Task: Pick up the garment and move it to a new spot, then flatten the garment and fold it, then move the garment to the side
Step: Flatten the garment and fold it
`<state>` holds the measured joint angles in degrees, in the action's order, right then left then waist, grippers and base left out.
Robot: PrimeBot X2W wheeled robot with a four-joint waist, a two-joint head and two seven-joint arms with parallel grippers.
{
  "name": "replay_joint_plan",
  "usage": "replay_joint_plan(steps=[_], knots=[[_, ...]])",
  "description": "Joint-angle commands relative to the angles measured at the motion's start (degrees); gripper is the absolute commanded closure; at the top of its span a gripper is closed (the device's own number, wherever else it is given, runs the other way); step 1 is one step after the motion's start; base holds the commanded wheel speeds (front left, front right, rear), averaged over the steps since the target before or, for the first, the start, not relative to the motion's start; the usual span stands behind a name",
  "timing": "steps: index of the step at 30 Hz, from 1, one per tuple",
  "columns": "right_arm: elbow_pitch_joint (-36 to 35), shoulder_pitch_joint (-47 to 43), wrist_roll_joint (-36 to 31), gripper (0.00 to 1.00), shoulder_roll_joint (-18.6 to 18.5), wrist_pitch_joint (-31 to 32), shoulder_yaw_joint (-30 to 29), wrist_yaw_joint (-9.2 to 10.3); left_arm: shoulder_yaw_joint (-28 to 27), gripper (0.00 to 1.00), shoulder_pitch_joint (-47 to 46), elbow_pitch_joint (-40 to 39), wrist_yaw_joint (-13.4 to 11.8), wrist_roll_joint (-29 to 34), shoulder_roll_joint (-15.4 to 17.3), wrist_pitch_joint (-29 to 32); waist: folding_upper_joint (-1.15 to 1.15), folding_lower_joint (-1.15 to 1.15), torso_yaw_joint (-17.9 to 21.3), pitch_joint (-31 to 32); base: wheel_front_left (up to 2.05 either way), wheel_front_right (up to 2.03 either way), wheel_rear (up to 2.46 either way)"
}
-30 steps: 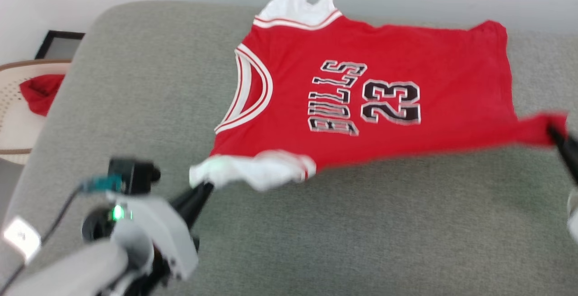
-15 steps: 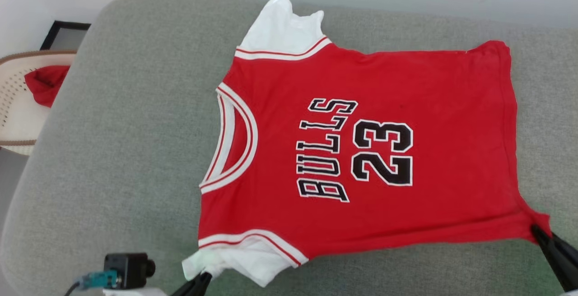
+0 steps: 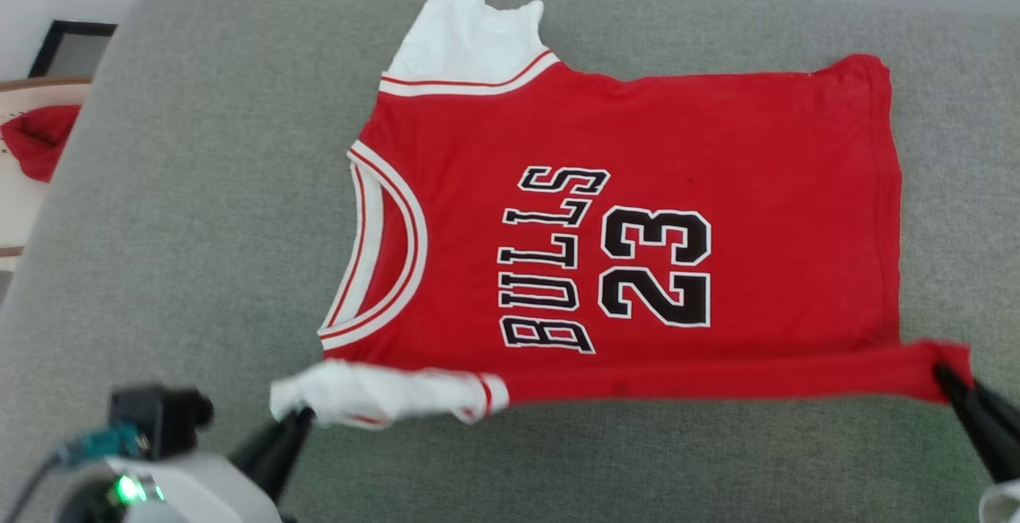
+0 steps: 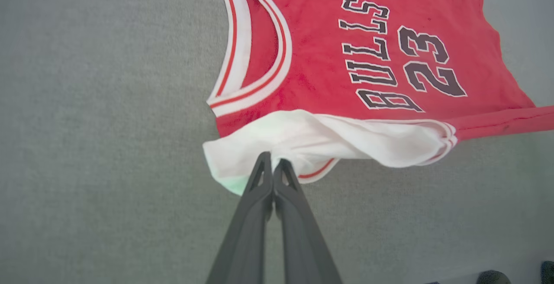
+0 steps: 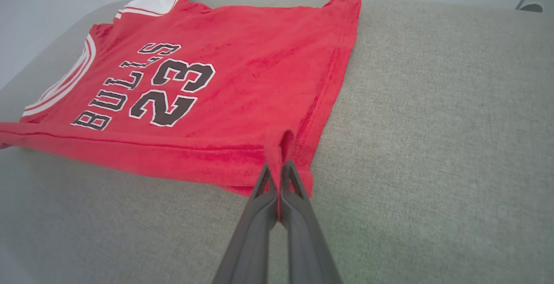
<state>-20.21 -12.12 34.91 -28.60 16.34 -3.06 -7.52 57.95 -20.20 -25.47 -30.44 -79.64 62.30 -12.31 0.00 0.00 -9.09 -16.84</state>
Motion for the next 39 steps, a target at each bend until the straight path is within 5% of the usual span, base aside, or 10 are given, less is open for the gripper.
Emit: replay_joint_plan(steps=[1,11,20,27,31,32,33,39], knots=[[0.52,3.33,-0.48,1.0,0.15,0.97,-0.01,0.06,-0.58,1.0,-3.28,-0.44,-0.67,2.1,1.61,1.95,0.0,0.0,0.88,-0.92,0.0,0.0,0.0],[7.49,18.19,-2.14,1.0,0.34,4.3,2.59,0.06,-1.74,1.0,-19.63,7.38,6.07,8.83,0.34,13.32,0.0,0.0,2.03,-4.61,0.0,0.0,0.0],[15.75,29.23,-2.27,1.0,0.83,6.36,6.71,0.06,0.41,1.0,-29.91,23.98,15.74,10.24,-8.03,21.74,0.0,0.0,3.09,-9.14,0.0,0.0,0.0],[19.41,32.05,-1.5,1.0,0.79,6.78,9.3,0.06,1.55,0.99,-31.86,32.85,20.32,9.1,-12.82,23.6,0.0,0.0,3.06,-10.15,0.0,0.0,0.0],[20.3,32.82,-0.83,0.51,0.29,7.48,9.73,0.06,1.55,0.51,-32.25,35.06,21.93,8.25,-14.4,23.75,0.0,0.0,2.9,-9.43,0.0,0.0,0.0],[20.26,32.85,-0.7,0.04,0.01,7.86,9.86,0.06,1.53,0.21,-32.37,35.36,22.08,8.41,-14.36,23.59,0.0,0.0,2.89,-9.1,0.0,0.0,0.0],[20.17,32.9,-0.64,0.0,-0.16,8.28,9.96,0.06,1.54,0.0,-32.51,35.52,22.41,8.66,-14.31,23.33,0.0,0.0,2.87,-8.72,0.0,0.0,0.0],[18.22,32.59,-0.04,0.0,-0.82,9.6,9.6,0.06,0.97,0.0,-30.82,34.0,22.18,8.16,-13.58,21.82,0.0,0.0,2.68,-5.7,0.0,0.0,0.0]])
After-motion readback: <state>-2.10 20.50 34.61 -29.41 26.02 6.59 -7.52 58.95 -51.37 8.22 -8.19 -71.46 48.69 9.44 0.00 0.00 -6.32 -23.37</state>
